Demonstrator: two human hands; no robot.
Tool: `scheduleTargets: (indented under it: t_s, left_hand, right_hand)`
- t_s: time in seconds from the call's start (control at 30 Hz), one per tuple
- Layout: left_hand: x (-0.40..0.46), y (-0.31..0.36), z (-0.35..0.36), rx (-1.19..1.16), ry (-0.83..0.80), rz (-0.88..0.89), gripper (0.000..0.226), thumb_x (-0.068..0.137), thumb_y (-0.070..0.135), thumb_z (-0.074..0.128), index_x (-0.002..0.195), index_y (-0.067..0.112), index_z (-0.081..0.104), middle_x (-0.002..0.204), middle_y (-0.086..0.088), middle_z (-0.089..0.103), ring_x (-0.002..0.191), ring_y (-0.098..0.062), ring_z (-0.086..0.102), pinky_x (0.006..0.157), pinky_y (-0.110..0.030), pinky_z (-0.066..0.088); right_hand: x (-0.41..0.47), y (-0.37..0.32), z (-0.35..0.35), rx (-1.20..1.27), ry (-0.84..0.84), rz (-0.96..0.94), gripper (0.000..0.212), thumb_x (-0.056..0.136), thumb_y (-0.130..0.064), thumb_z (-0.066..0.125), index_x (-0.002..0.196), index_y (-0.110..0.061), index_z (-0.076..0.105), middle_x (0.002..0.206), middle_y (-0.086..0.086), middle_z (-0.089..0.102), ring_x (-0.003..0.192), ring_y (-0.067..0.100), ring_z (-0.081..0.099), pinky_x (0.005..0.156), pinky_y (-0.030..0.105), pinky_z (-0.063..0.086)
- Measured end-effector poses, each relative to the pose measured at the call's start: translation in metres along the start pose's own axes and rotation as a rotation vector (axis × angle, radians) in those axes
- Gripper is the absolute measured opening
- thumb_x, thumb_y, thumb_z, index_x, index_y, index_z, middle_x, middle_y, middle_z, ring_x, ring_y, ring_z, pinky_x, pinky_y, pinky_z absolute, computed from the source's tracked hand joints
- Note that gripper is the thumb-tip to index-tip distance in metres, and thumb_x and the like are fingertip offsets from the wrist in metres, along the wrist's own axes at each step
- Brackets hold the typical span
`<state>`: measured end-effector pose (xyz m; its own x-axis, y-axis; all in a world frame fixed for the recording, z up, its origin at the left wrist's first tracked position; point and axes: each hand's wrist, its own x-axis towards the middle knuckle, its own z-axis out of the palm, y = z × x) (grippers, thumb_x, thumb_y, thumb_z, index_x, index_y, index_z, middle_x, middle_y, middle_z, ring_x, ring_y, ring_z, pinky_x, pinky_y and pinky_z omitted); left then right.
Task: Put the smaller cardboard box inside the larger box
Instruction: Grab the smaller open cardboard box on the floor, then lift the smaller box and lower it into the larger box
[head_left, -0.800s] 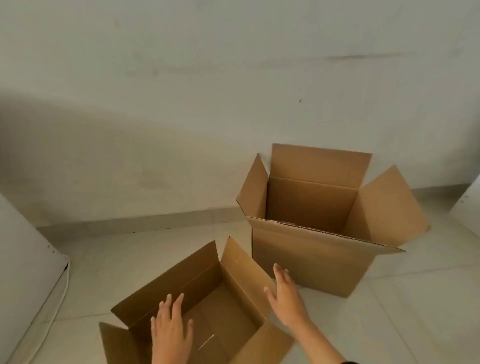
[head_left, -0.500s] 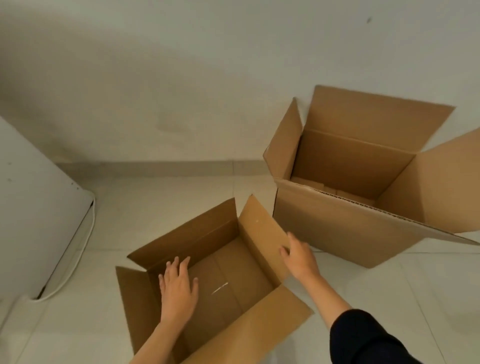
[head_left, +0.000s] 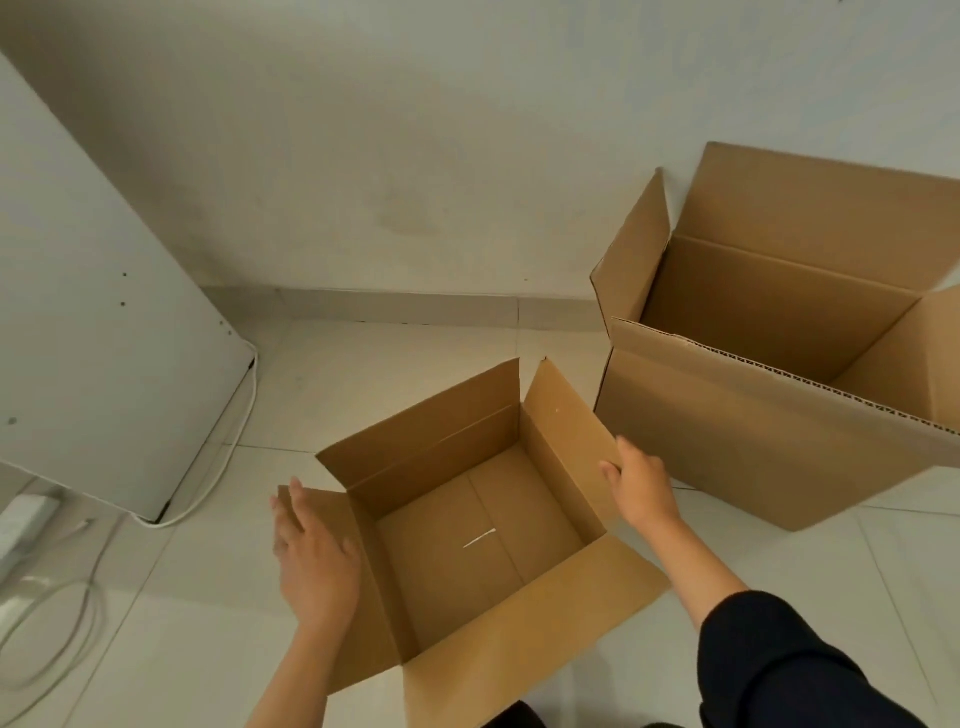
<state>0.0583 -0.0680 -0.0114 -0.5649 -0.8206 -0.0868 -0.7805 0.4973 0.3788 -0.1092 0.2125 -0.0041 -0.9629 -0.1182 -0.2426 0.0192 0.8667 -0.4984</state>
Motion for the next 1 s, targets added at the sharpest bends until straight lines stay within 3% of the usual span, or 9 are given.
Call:
scheduleTargets:
  t_s: [0.07,0.17,0.27,0.37,0.47,0.57,0.73,0.9,1.0]
  left_hand:
    - [-0.006,-0.004,-0.009,-0.212,0.004,-0.067,0.093,0.083,-0.004,0.06,0.15,0.023,0.001,0.154,-0.021,0.022,0.109,-0.041,0.056,0.084,-0.052,0.05]
    - [-0.01,-0.019,-0.014,-0.344,-0.072,-0.2,0.066,0.087,-0.001,0.053,0.144,0.013,0.021,0.131,-0.027,0.052,0.105,-0.046,0.058,0.086,-0.056,0.049]
    - [-0.015,-0.031,-0.018,-0.374,-0.153,-0.232,0.043,0.091,0.004,0.046,0.133,0.007,0.036,0.12,-0.026,0.058,0.094,-0.043,0.056,0.082,-0.055,0.049]
    - [-0.018,-0.026,-0.027,-0.402,-0.179,-0.146,0.039,0.093,0.006,0.044,0.132,0.008,0.042,0.12,-0.023,0.06,0.093,-0.037,0.057,0.083,-0.053,0.051]
    - [-0.015,-0.015,-0.042,-0.429,-0.082,-0.071,0.033,0.095,0.006,0.043,0.127,0.003,0.05,0.117,-0.024,0.063,0.102,-0.044,0.058,0.085,-0.053,0.049]
    - [-0.007,-0.005,-0.068,-0.482,0.034,0.007,0.031,0.096,0.012,0.043,0.123,0.002,0.052,0.113,-0.024,0.064,0.102,-0.043,0.059,0.087,-0.053,0.049]
    - [0.006,0.022,-0.132,-0.598,0.216,0.129,0.019,0.095,0.009,0.043,0.086,-0.003,0.053,0.069,-0.017,0.052,0.064,-0.03,0.047,0.054,-0.035,0.033]
    - [0.021,0.051,-0.197,-0.688,0.348,0.239,0.019,0.096,0.011,0.043,0.087,-0.001,0.054,0.074,-0.018,0.053,0.061,-0.026,0.045,0.057,-0.037,0.038]
    - [0.023,0.072,-0.234,-0.744,0.41,0.287,0.021,0.095,0.011,0.045,0.081,-0.002,0.051,0.071,-0.019,0.05,0.063,-0.029,0.044,0.059,-0.041,0.04]
  right_hand:
    - [-0.009,-0.006,0.001,-0.013,0.013,-0.013,0.037,0.096,-0.018,0.047,0.129,-0.002,0.045,0.115,0.021,0.063,0.107,0.036,0.059,0.087,0.043,0.05]
    - [-0.021,-0.015,0.006,-0.036,0.001,-0.045,0.038,0.097,-0.014,0.042,0.134,-0.007,0.041,0.109,0.016,0.063,0.1,0.03,0.06,0.08,0.037,0.05]
    - [-0.035,-0.024,0.014,0.043,-0.056,-0.001,0.034,0.096,-0.007,0.034,0.128,-0.011,0.041,0.099,0.007,0.056,0.087,0.019,0.054,0.07,0.028,0.044]
    - [-0.05,-0.031,0.012,0.058,-0.039,0.019,0.043,0.096,-0.001,0.036,0.136,-0.014,0.036,0.12,0.012,0.057,0.104,0.02,0.056,0.082,0.03,0.048]
    - [-0.06,-0.041,-0.007,0.102,-0.012,-0.005,0.04,0.098,-0.008,0.034,0.138,-0.014,0.036,0.124,0.016,0.056,0.113,0.027,0.055,0.084,0.032,0.046]
    - [-0.063,-0.059,-0.037,0.133,0.052,-0.052,0.036,0.097,-0.009,0.035,0.132,-0.009,0.041,0.112,0.023,0.061,0.103,0.038,0.058,0.08,0.037,0.043]
    - [-0.079,-0.11,-0.093,0.185,0.258,-0.181,0.024,0.099,-0.011,0.033,0.115,0.001,0.046,0.105,0.021,0.06,0.101,0.037,0.059,0.082,0.048,0.05]
    - [-0.103,-0.152,-0.152,0.237,0.437,-0.32,0.035,0.1,-0.017,0.034,0.133,-0.005,0.041,0.107,0.013,0.06,0.093,0.021,0.057,0.072,0.021,0.042]
    - [-0.12,-0.164,-0.182,0.28,0.543,-0.352,0.04,0.1,-0.016,0.036,0.138,-0.006,0.035,0.12,0.016,0.059,0.112,0.028,0.057,0.084,0.027,0.045]
